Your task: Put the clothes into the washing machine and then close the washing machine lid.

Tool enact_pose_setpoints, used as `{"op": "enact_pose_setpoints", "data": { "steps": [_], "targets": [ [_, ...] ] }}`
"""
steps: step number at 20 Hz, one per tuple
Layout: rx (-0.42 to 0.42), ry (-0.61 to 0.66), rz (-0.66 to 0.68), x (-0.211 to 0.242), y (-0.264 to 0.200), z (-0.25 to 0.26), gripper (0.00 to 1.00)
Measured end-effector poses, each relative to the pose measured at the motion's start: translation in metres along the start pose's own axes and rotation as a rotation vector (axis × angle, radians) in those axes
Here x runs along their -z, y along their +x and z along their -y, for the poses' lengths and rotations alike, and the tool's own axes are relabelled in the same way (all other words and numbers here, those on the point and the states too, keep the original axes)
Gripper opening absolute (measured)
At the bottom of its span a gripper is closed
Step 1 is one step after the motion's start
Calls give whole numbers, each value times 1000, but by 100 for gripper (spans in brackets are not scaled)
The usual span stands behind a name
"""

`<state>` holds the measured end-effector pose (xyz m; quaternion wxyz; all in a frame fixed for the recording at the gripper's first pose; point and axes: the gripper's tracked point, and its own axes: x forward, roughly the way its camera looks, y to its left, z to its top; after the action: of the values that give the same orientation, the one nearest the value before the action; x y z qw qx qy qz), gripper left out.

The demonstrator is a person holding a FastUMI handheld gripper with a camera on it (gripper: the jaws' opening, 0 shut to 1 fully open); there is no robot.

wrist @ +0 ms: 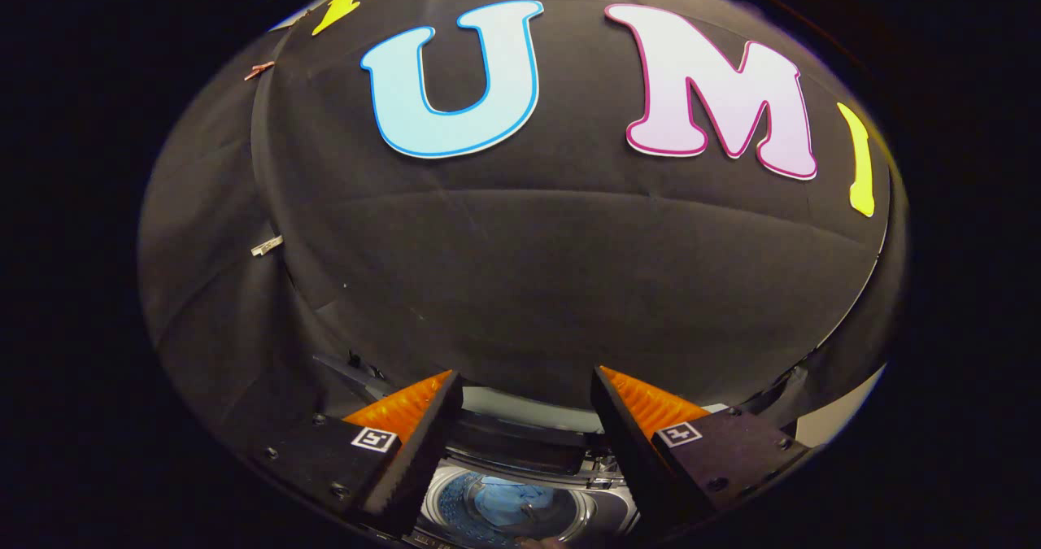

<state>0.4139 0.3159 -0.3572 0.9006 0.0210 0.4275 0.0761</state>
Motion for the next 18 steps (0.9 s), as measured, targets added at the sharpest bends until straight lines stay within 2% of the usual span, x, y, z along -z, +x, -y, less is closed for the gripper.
{"op": "enact_pose_setpoints", "data": {
  "steps": [7, 18],
  "targets": [
    [-24, 81, -46, 13, -4, -1, 100],
    [-43, 57, -69, 50, -54, -18, 100]
  ]
}}
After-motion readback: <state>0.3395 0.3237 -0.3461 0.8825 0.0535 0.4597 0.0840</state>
